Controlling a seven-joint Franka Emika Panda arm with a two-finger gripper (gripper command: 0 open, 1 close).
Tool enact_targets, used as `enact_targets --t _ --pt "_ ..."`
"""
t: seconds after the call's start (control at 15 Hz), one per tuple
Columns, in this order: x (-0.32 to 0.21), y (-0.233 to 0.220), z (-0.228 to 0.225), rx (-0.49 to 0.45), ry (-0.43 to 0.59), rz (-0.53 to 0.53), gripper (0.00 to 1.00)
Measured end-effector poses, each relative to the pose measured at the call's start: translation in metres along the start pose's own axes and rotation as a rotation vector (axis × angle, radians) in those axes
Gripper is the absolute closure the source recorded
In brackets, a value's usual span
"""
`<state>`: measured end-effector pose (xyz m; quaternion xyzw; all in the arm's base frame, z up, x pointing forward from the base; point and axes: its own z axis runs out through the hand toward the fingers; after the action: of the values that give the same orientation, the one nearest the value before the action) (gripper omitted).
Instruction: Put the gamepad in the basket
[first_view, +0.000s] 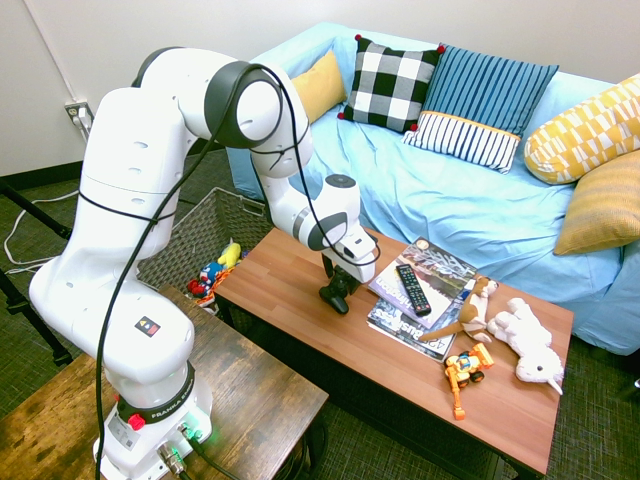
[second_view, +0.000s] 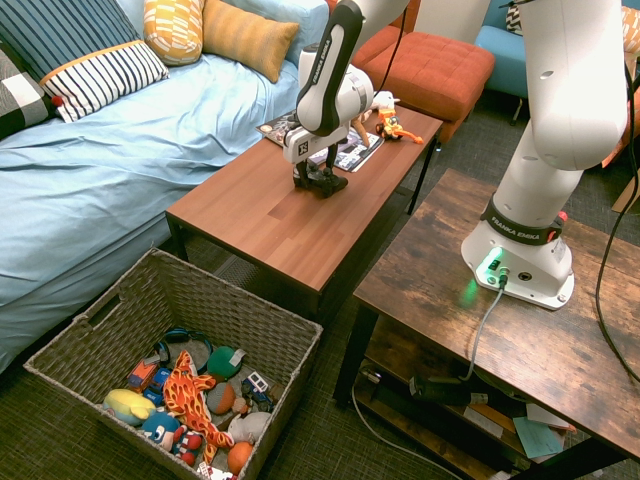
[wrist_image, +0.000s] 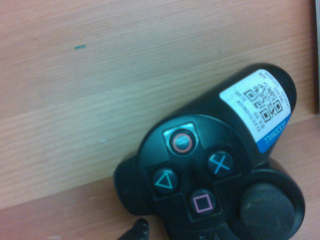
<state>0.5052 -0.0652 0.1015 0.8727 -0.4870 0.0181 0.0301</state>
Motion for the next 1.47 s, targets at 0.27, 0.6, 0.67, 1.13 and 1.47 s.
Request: enact_targets --t 0.27,0.6,0.67,1.13,1.47 --pt "0.003 0.000 0.009 -0.007 -0.004 0.008 1.00" --pt "0.001 0.000 0.012 -0.003 -0.016 0.005 1.00" --pt "0.001 0.000 0.012 -0.001 -0.019 0.005 1.00" --pt "-0.004 -0.004 0.010 0.023 -0.043 0.016 1.00" --pt "-0.042 -0.050 -0.053 0.103 -0.043 -0.051 1.00"
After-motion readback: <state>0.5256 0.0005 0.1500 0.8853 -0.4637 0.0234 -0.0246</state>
